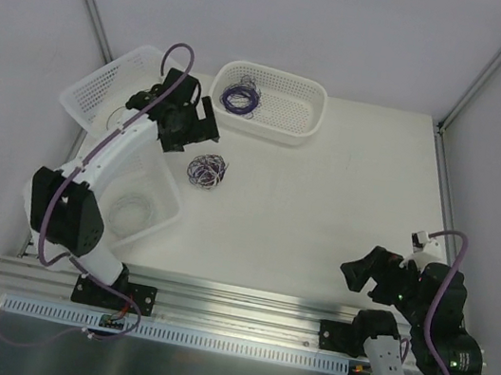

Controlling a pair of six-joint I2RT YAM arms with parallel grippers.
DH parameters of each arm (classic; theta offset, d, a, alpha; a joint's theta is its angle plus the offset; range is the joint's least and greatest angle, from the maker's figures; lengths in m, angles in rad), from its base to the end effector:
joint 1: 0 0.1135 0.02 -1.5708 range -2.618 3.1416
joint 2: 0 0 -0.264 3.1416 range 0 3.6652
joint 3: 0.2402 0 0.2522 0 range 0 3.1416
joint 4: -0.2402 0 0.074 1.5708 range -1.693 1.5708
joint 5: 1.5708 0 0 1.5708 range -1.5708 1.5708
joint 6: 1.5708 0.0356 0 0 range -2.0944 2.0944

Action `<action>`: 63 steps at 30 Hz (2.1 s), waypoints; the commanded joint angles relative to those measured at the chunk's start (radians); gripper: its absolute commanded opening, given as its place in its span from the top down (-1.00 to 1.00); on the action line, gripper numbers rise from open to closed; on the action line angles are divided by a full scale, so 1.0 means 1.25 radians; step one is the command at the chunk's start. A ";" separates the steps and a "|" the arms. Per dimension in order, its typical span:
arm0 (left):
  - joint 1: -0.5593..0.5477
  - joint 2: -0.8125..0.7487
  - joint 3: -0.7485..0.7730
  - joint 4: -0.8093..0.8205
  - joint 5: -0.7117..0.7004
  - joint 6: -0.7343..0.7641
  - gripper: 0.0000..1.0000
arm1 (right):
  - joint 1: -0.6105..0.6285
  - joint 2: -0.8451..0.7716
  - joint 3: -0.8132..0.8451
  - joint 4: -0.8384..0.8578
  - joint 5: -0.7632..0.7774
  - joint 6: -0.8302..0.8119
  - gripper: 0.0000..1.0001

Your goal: Untangle the cables

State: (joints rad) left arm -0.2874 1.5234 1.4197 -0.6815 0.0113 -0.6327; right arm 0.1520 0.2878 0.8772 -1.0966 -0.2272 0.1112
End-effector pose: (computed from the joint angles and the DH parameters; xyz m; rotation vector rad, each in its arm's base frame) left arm 0.3210 -0.0953 0.3340 -0.4074 2.3690 -0.4544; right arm 0.0306 0.0128 0.3217 -0.1823 2.0798 0.3964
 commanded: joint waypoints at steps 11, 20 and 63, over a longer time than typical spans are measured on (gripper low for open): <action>-0.077 0.434 0.212 -0.011 -0.106 0.005 -0.67 | -0.001 -0.039 -0.042 0.023 -0.048 -0.025 -0.94; -0.199 0.480 0.172 -0.008 -0.073 0.025 0.28 | -0.003 -0.044 -0.073 0.041 -0.031 -0.029 -0.94; -0.508 -0.111 -0.414 0.324 -0.118 -0.208 -0.70 | 0.133 0.245 -0.202 0.355 0.001 0.090 -0.78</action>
State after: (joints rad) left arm -0.9276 1.4425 0.9485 -0.3920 -0.1833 -0.7723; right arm 0.2474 0.5510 0.6350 -0.7868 -0.2859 0.1604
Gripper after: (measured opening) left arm 0.868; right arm 0.901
